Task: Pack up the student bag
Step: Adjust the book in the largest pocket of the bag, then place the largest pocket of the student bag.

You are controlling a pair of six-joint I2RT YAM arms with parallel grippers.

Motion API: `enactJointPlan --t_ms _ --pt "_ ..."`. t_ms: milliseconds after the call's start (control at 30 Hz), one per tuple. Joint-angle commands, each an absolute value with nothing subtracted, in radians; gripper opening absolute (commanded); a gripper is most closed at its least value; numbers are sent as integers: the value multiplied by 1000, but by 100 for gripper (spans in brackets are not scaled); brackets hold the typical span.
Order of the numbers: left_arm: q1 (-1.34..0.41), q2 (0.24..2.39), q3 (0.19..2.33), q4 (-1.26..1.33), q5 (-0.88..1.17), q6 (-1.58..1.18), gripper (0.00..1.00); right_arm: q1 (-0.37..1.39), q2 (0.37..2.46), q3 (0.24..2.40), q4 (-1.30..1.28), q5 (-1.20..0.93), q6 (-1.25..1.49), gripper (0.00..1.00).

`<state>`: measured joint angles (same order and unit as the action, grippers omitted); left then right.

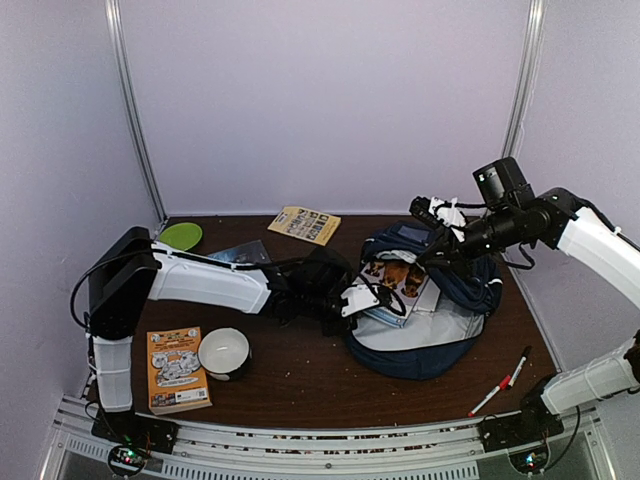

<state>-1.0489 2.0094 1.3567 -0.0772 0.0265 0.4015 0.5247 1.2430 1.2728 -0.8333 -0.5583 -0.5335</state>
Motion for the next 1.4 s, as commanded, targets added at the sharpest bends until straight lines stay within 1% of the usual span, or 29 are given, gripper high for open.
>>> enactJointPlan --t_ms 0,167,300,433,600,700,767,833,933,1033,1200,1233,1267,1367 --pt "-1063 2086 1472 -148 -42 572 0 526 1232 1337 -801 -653 -525 0" --pt "-1063 2167 1589 -254 -56 642 0 527 1235 1340 -805 -666 -528 0" --pt "-1063 2238 1689 -264 -104 686 0 527 1229 1333 -805 -675 -529 0" --pt "-1063 2320 1834 -260 -176 699 0 527 1218 1320 -802 -680 -525 0" --pt "-1062 2388 1941 -243 -192 708 0 526 1205 1301 -808 -676 -534 0" --pt "-1063 2396 1954 -261 -185 698 0 526 1199 1282 -809 -660 -540 0" --pt "-1066 2363 1918 -269 -179 679 0 518 1197 1261 -805 -640 -545 0" --pt "-1072 2296 1832 -256 -151 640 1 499 1198 1233 -800 -639 -553 0" --pt "-1088 2173 1668 -218 -87 544 10 473 1213 1202 -807 -647 -576 0" --pt "-1139 2060 1500 -157 -130 485 19 460 1236 1186 -814 -654 -589 0" --pt "-1199 1890 1322 -162 -197 365 23 452 1286 1165 -812 -670 -606 1" --pt "-1200 1852 1296 -170 -202 331 23 452 1296 1165 -820 -675 -614 10" --pt "-1200 1817 1271 -179 -215 302 25 452 1305 1169 -834 -681 -621 22" --pt "-1198 1703 1208 -209 -225 267 31 453 1306 1182 -861 -704 -629 55"
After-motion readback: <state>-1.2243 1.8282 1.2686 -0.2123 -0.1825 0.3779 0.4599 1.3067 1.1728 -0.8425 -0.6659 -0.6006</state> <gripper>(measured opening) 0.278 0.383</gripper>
